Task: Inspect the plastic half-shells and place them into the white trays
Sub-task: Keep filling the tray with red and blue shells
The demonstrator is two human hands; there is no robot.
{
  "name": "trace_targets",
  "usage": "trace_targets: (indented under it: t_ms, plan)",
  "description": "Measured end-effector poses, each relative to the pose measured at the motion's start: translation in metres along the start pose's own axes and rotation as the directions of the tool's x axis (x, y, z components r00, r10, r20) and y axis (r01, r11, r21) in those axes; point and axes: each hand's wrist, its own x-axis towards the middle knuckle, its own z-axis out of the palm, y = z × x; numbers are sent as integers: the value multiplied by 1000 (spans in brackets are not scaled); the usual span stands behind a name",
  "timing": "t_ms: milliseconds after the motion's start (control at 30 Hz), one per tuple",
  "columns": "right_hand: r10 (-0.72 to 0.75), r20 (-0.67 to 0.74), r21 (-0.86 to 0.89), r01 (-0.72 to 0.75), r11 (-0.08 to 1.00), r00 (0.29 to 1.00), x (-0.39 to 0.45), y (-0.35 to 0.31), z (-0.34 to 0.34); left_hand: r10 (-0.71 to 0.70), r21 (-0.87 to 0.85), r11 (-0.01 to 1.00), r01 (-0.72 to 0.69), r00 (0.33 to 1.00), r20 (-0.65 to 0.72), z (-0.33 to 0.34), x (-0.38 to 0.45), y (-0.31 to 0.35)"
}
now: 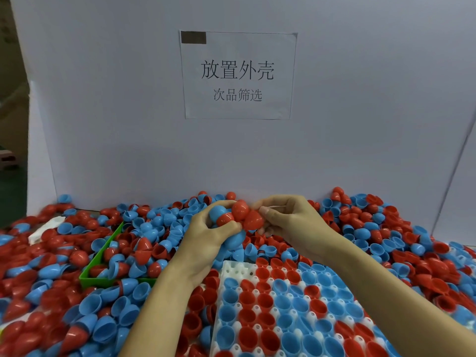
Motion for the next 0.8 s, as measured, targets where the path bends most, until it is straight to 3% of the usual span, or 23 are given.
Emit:
trace_targets:
  t_ms: [267,467,600,700,800]
  plan:
    - [20,17,-211,-15,977,1000,-2,-2,-4,-8,11,1000,8,997,78,-1,0,1]
    - [18,31,-220,-11,975,999,-6,1,-1,-83,115,991,65,983,162,2,1,-2]
    - [35,-83,-236,-54,970,996,-1,6,-6,-82,126,989,76,996,42,-3,3,-4]
    - [32,-188,-442,-113,890,982,7,10,-13,-36,140,989,56,989,-144,-8,8,-5]
    - [50,-109,-627,-108,772,993,14,16,-10,18,166,986,26,966,-256,-13,12,-7]
